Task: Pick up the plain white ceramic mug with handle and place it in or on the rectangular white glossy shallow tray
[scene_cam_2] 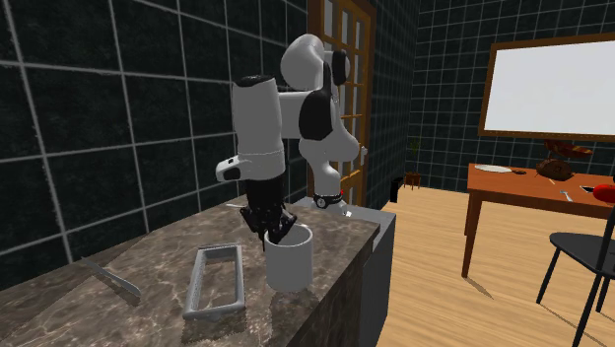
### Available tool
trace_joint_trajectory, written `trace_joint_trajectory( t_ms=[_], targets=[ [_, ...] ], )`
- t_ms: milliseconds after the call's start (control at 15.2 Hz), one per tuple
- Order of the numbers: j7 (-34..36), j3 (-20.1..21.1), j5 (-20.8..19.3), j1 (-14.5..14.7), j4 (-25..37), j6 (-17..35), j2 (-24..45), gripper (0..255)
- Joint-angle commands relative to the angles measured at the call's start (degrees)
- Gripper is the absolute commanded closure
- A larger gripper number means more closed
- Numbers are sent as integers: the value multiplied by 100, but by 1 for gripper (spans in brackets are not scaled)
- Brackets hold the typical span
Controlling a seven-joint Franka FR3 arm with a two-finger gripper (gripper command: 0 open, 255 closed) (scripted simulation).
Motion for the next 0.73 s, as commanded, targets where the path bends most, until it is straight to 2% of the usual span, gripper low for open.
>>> trace_joint_trajectory(
  t_ms=[0,660],
  targets=[
    [11,10,11,8,76,-137,-62,255],
    [-7,22,54,-1,531,-835,-308,255]
  ],
)
